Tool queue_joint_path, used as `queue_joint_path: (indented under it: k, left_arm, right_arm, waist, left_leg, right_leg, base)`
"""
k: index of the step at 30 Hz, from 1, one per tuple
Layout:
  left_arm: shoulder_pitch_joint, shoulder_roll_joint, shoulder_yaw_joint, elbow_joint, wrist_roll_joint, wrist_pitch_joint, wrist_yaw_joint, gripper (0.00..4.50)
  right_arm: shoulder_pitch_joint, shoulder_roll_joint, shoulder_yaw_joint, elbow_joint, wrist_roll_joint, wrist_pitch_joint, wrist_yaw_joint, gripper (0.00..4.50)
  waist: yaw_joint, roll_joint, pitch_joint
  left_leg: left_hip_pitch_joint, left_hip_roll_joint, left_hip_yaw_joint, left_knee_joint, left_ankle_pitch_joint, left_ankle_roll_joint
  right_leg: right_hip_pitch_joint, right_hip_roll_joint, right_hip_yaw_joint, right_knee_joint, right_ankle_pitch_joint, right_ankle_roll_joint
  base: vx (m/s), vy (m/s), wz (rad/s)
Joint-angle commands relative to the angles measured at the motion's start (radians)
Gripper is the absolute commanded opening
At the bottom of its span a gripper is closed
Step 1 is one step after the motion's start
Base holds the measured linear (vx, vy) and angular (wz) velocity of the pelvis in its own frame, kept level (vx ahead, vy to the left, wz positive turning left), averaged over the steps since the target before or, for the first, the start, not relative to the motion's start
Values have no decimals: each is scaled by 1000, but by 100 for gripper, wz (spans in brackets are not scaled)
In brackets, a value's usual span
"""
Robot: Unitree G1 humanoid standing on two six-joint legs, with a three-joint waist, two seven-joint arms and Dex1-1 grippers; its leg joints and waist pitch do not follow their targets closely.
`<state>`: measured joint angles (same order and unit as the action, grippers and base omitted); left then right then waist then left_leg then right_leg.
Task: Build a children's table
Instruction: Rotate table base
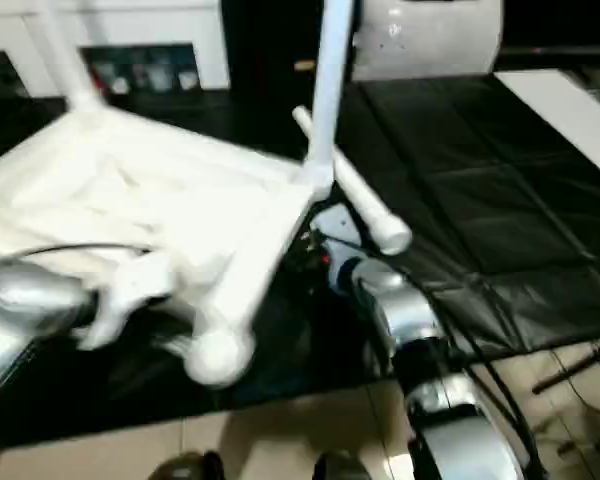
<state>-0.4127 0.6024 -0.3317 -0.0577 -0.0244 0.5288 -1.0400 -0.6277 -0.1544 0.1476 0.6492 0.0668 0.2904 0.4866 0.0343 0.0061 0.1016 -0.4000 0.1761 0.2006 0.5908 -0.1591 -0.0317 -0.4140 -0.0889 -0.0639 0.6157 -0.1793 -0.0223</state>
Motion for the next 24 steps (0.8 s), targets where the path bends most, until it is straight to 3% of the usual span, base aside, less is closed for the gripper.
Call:
queue_joint_path:
  k: [1,2,4,10,11,12,13,14,15,17,19,20,21,22,24]
  left_arm:
    - [-44,-49,3,49,31,-25,110,4]
    - [-67,-85,11,91,51,-14,188,4]
    - [-69,-98,15,101,57,-15,205,4]
    - [-42,-113,50,48,14,-33,170,4]
    - [-39,-111,72,25,-17,-23,156,34]
    - [-39,-111,72,25,-17,-23,156,42]
    - [-35,-98,97,-6,-42,-13,151,42]
    - [-29,-84,121,-35,-64,-4,148,42]
    - [-25,-78,130,-50,-73,-1,146,61]
    - [-19,-65,146,-73,-85,6,142,77]
    - [-13,-48,172,-105,-99,27,135,92]
    - [-13,-48,172,-105,-99,27,135,98]
    - [-8,-38,185,-125,-109,40,130,98]
    - [-3,-23,193,-150,-119,59,118,109]
    - [13,12,200,-205,-146,95,98,132]
  right_arm:
    - [-23,10,5,-4,-3,-23,-3,450]
    - [-40,1,-22,-10,2,-22,-33,450]
    - [-57,-6,-46,-9,6,-22,-56,450]
    - [-149,-49,-98,31,-9,37,-131,450]
    - [-203,-71,-97,87,-27,71,-153,450]
    - [-203,-71,-97,87,-27,71,-153,450]
    - [-276,-98,-96,176,-36,86,-153,450]
    - [-332,-113,-106,256,-31,73,-146,450]
    - [-349,-118,-109,281,-30,69,-144,450]
    - [-376,-123,-109,324,-32,61,-142,450]
    - [-411,-128,-105,387,-43,49,-147,450]
    - [-411,-128,-105,387,-43,49,-147,450]
    - [-430,-129,-106,422,-54,41,-155,450]
    - [-446,-129,-106,460,-65,41,-166,450]
    - [-484,-128,-102,551,-85,23,-175,450]
  waist:
    - [5,9,-75]
    - [6,12,-77]
    - [7,10,-77]
    - [9,8,-73]
    - [8,7,-65]
    - [6,8,-68]
    - [9,8,-64]
    - [3,6,-53]
    - [4,6,-48]
    - [5,6,-42]
    - [4,3,-27]
    - [2,4,-28]
    - [3,2,-19]
    - [4,4,-21]
    - [5,5,-14]
  left_leg:
    - [30,49,-28,-76,-251,-26]
    - [37,49,-27,-74,-258,-27]
    - [32,49,-29,-74,-248,-23]
    - [29,47,-25,-69,-195,5]
    - [28,46,-25,-71,-195,10]
    - [28,45,-26,-70,-195,9]
    - [30,46,-24,-71,-200,8]
    - [27,45,-27,-73,-227,4]
    - [32,46,-25,-72,-263,-5]
    - [27,46,-26,-74,-247,-1]
    - [25,46,-27,-79,-256,3]
    - [26,48,-28,-79,-250,2]
    - [24,48,-27,-79,-239,6]
    - [25,49,-28,-78,-232,5]
    - [21,49,-28,-75,-176,17]
  right_leg:
    - [49,-56,51,-67,-196,-210]
    - [44,-55,51,-69,-197,-210]
    - [48,-56,51,-69,-192,-210]
    - [45,-53,48,-65,-137,-227]
    - [43,-50,48,-65,-131,-229]
    - [45,-51,47,-62,-133,-239]
    - [41,-51,47,-67,-138,-239]
    - [39,-52,47,-66,-161,-249]
    - [37,-54,48,-71,-202,-244]
    - [39,-53,49,-70,-191,-234]
    - [33,-53,49,-71,-201,-228]
    - [36,-55,49,-69,-198,-236]
    - [33,-55,51,-70,-187,-238]
    - [35,-57,51,-66,-179,-246]
    - [34,-58,51,-57,-116,-271]
  base:
    - [0,0,0]
    - [0,0,0]
    - [0,0,0]
    - [0,0,0]
    - [0,0,0]
    - [0,0,0]
    - [0,0,0]
    - [0,0,0]
    - [0,0,0]
    - [0,0,0]
    - [0,0,0]
    - [0,0,0]
    - [0,0,0]
    - [0,0,0]
    - [0,0,0]
